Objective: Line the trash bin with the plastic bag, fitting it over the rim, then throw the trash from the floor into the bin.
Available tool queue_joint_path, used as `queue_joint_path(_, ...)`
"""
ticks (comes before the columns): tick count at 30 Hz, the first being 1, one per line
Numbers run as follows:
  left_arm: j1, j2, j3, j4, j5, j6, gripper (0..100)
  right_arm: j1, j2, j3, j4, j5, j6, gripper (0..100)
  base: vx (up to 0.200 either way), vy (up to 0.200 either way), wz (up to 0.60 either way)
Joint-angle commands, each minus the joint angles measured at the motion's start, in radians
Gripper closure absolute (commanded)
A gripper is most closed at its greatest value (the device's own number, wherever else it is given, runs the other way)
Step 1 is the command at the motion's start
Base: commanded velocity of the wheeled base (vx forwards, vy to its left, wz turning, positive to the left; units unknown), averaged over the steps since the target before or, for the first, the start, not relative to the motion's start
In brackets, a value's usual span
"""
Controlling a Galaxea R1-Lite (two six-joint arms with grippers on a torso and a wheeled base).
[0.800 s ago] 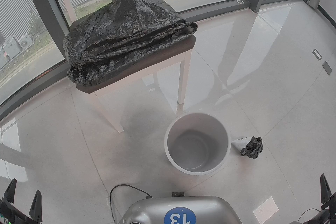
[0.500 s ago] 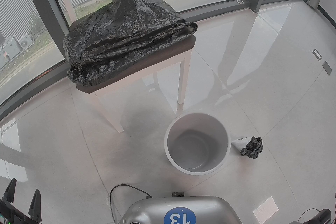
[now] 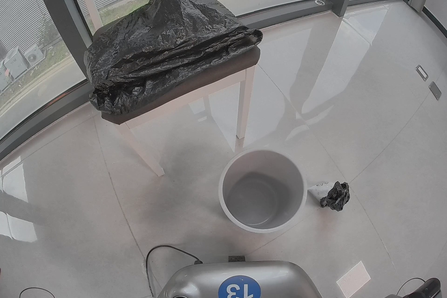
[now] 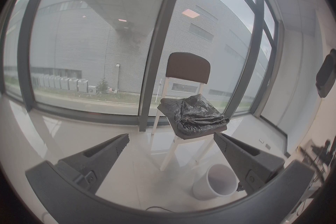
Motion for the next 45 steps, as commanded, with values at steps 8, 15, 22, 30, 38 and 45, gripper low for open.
queue_joint_path(8, -0.066, 0.590, -0.635, 0.304, 0.026, 0.144, 0, 0.036, 0.744, -0.920, 0.508, 0.264, 0.004, 0, 0.000, 0.000, 0.00)
queue_joint_path(15, -0.074, 0.674, -0.597, 0.278, -0.011, 0.131, 0, 0.060, 1.011, -1.202, 0.820, 0.268, -0.019, 0, 0.000, 0.000, 0.00)
queue_joint_path(22, -0.071, 0.700, -0.526, 0.269, -0.048, 0.167, 0, 0.143, 1.195, -1.382, 0.816, 0.273, -0.037, 0, 0.000, 0.000, 0.00)
queue_joint_path(30, -0.075, 0.757, -0.611, 0.299, -0.055, 0.176, 0, 0.172, 1.233, -1.376, 0.800, 0.340, -0.247, 0, 0.000, 0.000, 0.00)
queue_joint_path(38, -0.068, 0.834, -0.698, 0.365, -0.057, 0.248, 0, 0.214, 1.250, -1.374, 0.789, 0.359, -0.255, 0, 0.000, 0.000, 0.00)
queue_joint_path(45, -0.066, 0.964, -0.707, 0.214, -0.045, 0.188, 0, 0.250, 1.285, -1.379, 0.698, 0.357, -0.250, 0, 0.000, 0.000, 0.00)
